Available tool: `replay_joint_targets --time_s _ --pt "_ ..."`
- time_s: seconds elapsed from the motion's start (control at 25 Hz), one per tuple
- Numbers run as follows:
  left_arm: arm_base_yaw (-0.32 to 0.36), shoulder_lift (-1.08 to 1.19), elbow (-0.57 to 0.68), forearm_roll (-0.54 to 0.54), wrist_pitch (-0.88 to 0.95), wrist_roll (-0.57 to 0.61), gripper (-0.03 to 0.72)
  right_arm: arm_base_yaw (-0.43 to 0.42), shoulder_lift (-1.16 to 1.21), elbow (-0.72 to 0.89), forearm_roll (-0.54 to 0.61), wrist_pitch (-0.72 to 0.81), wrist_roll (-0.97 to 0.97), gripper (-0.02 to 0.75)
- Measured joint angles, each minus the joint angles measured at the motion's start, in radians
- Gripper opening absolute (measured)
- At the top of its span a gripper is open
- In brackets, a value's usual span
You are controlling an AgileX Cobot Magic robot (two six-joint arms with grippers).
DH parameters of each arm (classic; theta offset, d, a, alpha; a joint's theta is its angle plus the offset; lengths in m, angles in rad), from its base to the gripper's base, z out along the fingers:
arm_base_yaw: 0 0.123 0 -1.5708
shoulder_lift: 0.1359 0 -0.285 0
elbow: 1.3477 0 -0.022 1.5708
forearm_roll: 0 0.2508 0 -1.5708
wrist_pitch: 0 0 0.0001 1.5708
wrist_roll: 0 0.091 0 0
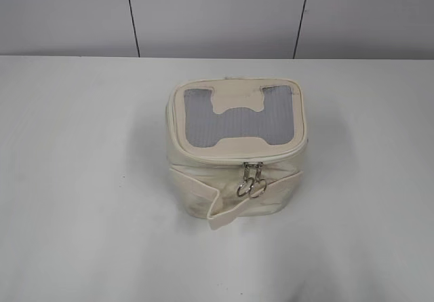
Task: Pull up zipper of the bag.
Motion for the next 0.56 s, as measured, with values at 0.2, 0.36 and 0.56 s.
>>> replay_joint_targets --time_s 0.2,0.36,0.56 --pt "0.0 0.0 0.0 0.0 0.0 0.0 0.445 0.0 0.0 0.0 0.0 0.0 0.0 0.454" --pt "0.0 0.0 0.0 0.0 0.0 0.0 0.445 0.0 0.0 0.0 0.0 0.0 0.0 0.454" --pt "0.0 0.0 0.0 0.0 0.0 0.0 0.445 0.0 0.0 0.0 0.0 0.0 0.0 0.454"
